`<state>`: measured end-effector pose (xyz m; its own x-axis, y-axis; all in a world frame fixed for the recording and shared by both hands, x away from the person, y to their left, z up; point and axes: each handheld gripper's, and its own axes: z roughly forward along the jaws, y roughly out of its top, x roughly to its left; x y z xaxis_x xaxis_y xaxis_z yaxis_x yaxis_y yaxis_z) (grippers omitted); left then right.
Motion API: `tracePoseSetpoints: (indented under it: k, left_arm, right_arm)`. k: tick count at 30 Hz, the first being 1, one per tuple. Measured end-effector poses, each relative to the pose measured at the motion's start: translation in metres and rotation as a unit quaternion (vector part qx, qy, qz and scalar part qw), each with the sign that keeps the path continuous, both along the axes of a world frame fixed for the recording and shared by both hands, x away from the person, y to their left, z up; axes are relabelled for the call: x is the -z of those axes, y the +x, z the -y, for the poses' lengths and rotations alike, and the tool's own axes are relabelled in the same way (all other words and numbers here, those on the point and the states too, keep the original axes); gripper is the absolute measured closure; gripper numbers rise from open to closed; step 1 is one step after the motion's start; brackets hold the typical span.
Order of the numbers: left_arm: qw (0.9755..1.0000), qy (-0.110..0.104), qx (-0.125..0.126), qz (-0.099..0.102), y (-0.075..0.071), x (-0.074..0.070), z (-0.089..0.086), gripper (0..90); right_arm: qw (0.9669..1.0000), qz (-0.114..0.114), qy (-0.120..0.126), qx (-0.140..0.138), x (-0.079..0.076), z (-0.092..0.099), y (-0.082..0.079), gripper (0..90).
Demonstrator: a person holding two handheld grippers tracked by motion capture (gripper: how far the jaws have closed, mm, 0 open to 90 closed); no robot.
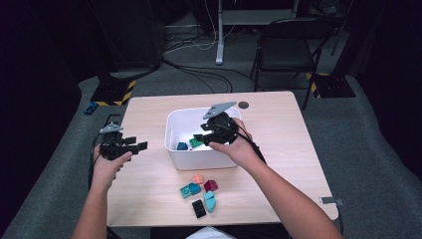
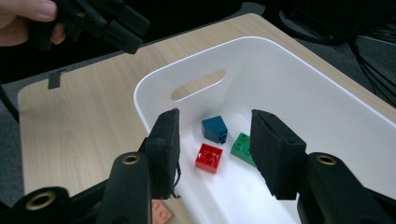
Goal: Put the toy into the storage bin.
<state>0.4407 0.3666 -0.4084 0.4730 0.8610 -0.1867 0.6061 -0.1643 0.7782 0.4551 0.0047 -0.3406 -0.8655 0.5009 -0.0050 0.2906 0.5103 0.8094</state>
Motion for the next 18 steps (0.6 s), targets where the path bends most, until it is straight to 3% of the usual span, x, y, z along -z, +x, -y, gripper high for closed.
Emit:
tracePoseSetpoints:
  k: [8,18]
  left_arm:
    - [1.0,0.005,0.005,0.0,0.001,0.002,0.003,36.6]
    - [1.0,0.006,0.002,-0.003,0.001,0.003,0.002,36.6]
  right_arm:
    - [0.9998,0.008,0.015,-0.004,0.011,0.02,-0.03,52.7]
    - [0.9997,0.011,0.012,-0.015,0.046,0.028,-0.058,52.7]
